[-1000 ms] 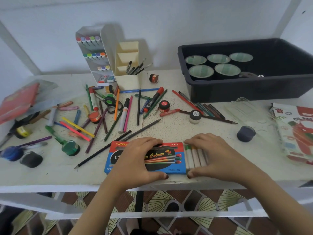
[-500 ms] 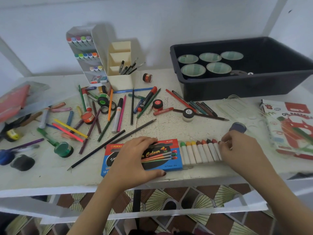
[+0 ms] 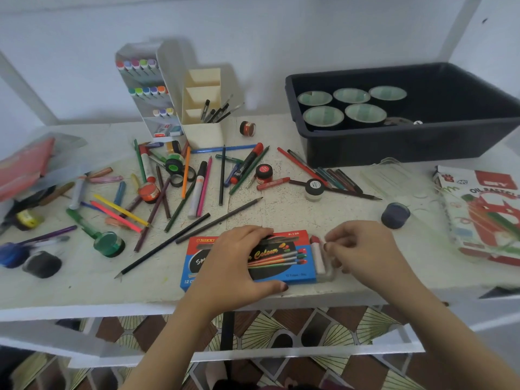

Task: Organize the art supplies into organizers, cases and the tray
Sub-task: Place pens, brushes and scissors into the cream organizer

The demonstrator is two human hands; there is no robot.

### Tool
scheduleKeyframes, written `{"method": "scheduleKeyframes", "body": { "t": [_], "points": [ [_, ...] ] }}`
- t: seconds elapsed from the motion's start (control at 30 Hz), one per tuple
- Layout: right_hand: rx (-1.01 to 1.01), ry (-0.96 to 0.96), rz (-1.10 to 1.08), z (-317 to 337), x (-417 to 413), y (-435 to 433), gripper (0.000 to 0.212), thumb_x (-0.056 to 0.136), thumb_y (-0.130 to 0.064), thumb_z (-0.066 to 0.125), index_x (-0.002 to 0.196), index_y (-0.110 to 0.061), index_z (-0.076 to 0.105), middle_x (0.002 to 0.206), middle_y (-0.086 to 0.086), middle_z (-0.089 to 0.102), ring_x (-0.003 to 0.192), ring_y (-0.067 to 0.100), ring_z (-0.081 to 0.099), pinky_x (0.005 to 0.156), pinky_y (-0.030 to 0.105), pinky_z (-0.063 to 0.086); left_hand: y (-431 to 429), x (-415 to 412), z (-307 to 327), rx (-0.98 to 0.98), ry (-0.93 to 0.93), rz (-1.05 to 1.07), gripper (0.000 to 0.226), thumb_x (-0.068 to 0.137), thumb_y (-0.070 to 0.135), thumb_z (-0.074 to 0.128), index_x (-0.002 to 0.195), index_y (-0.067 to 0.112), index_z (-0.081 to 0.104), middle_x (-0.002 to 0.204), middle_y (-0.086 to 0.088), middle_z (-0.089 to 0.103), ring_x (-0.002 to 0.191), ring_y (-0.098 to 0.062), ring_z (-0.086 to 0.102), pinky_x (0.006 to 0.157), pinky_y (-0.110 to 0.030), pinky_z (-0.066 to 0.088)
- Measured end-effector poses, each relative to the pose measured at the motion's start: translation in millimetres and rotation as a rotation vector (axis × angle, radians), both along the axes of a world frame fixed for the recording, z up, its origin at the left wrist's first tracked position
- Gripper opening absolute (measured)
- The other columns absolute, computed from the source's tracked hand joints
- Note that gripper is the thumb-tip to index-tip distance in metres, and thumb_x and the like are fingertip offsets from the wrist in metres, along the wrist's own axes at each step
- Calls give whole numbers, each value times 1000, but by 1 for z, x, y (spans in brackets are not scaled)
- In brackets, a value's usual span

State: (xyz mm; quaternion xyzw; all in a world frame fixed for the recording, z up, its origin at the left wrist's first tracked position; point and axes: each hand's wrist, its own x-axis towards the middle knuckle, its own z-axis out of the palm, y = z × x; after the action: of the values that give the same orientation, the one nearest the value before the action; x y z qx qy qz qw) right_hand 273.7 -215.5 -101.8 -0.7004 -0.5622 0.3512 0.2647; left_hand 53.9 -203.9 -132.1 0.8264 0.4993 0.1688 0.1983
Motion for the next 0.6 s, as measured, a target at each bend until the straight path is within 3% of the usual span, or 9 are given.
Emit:
{"method": "scheduleKeyframes", "body": {
  "t": [0.3,0.43,0.5,0.6],
  "points": [
    [-26,109,73,1,-9,-2,22,92,-9,52,89,-27,64,84,-9,65,67,0,55,44,9,39,3,5,-3,16,1,-2,89,61,75,54,137,31,41,132,17,46,115,6,34,99,-19,25],
    [144,-72,-34,-6,-1,-6,17,92,-13,52,96,-27,60,89,-10,63,75,2,57,55,11,41,4,6,-2,6,24,-20,90,60,78,49,138,34,37,133,18,42,114,7,30,98,-18,22],
    [126,-104,-88,-8,4,-6,12,93,-15,52,99,-25,57,91,-5,62,73,6,56,59,18,44,5,7,-2,14,41,-31,91,61,78,47,140,35,35,134,18,40,113,8,28,98,-19,20],
    [-33,-10,-57,-8,5,-4,9,93,-16,52,92,-22,60,81,-1,64,62,8,58,46,21,46,5,9,-3,35,51,-32,89,63,78,47,140,35,34,135,17,41,116,6,29,101,-20,20]
  ]
}}
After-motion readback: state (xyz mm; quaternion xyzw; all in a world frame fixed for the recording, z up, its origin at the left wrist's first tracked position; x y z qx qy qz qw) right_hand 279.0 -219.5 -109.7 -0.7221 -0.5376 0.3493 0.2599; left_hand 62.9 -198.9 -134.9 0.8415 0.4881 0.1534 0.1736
